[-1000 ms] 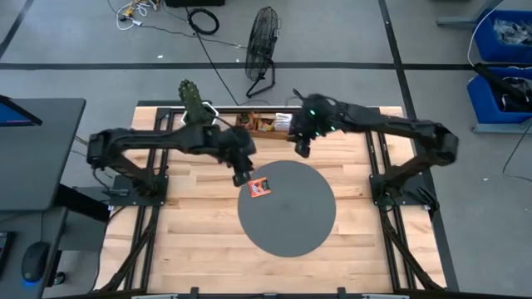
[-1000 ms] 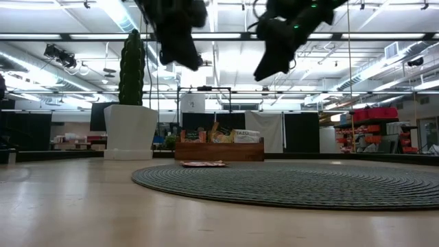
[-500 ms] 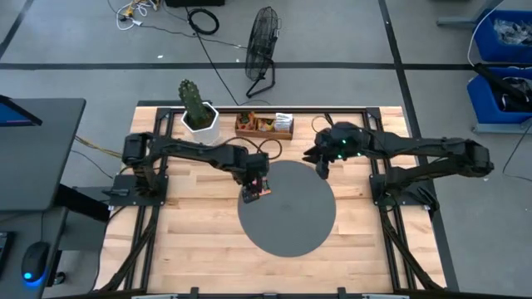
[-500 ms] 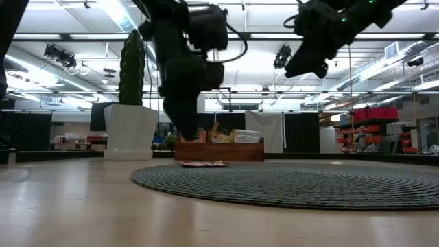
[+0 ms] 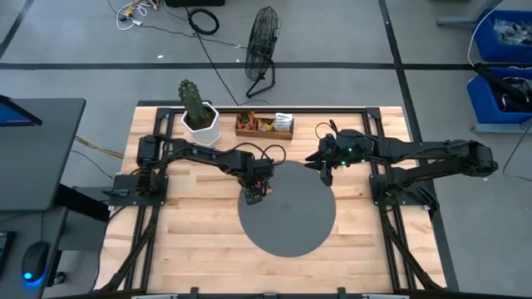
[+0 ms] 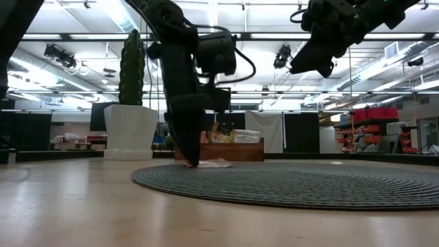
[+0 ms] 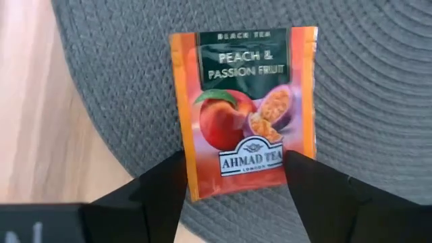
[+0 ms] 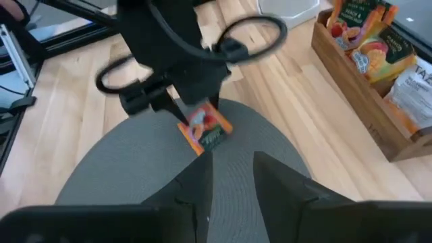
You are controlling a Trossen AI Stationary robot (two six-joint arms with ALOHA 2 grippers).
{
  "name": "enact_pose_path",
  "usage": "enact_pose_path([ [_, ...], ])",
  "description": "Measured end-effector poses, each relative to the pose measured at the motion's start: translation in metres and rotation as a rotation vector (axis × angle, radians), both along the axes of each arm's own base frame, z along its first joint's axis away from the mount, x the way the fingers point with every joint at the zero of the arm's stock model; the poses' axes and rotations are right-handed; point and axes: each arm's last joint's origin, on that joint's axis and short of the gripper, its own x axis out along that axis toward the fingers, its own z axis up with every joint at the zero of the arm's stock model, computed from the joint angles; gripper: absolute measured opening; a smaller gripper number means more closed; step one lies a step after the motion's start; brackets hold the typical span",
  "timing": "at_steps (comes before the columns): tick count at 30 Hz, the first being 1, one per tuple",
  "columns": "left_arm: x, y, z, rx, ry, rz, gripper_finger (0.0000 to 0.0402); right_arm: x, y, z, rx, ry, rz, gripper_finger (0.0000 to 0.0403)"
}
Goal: Pick & Place Tea
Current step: Put the orange tea bag into the left section of the wooden organizer
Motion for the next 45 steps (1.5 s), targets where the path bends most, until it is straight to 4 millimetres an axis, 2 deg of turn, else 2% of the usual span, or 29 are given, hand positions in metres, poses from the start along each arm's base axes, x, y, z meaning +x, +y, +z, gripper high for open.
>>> enact_pose_path([
  [8,0.002,0.001,-0.004,-0.021,-0.007,-0.001,0.021,0.0,0.0,0.0,-0.017,-0.005,-0.004,0.0115],
  [16,0.002,0.001,-0.005,-0.022,0.0,0.0,0.0103,0.001,-0.001,0.001,-0.024,-0.009,-0.014,0.0115],
  [20,0.004,0.001,0.002,-0.02,-0.004,0.007,0.0043,0.001,-0.001,0.001,-0.024,-0.01,-0.014,0.0115],
  [22,0.003,0.001,0.009,-0.008,0.0,0.016,0.0029,0.001,-0.001,0.002,-0.021,-0.019,-0.017,0.0115],
  [30,0.008,0.005,0.068,0.217,-0.164,0.164,0.0036,0.004,-0.003,0.007,0.047,-0.083,-0.071,0.0115],
  [34,0.006,0.008,0.109,0.331,-0.314,0.3,0.0036,0.006,-0.004,0.011,0.137,-0.144,-0.132,0.0115],
  [40,0.007,0.012,0.154,0.413,-0.53,0.475,0.0032,0.009,-0.006,0.019,0.288,-0.256,-0.259,0.0115],
  [45,0.013,0.01,0.175,0.418,-0.671,0.493,0.0039,0.017,-0.012,0.024,0.331,-0.353,-0.293,0.012],
])
